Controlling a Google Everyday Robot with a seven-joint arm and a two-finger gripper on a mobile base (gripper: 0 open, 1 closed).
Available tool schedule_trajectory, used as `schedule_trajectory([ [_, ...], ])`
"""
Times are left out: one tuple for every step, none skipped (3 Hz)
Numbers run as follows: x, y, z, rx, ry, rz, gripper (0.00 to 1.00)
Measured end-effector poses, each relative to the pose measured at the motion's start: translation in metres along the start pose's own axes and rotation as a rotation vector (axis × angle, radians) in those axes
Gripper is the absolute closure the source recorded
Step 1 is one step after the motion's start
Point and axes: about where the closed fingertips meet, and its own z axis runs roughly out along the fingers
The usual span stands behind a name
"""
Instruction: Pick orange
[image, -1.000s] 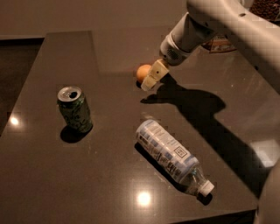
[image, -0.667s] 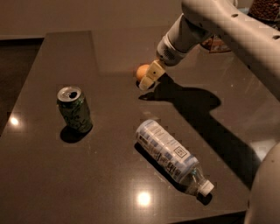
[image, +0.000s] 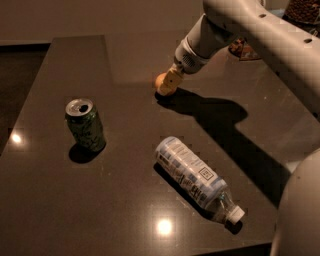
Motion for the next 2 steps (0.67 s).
schedule_trajectory([
  [-0.012, 0.015, -0.036, 0.004, -0.054, -0.035, 0.89],
  [-0.021, 0.029, -0.068, 0.009, -0.081, -0.075, 1.0],
])
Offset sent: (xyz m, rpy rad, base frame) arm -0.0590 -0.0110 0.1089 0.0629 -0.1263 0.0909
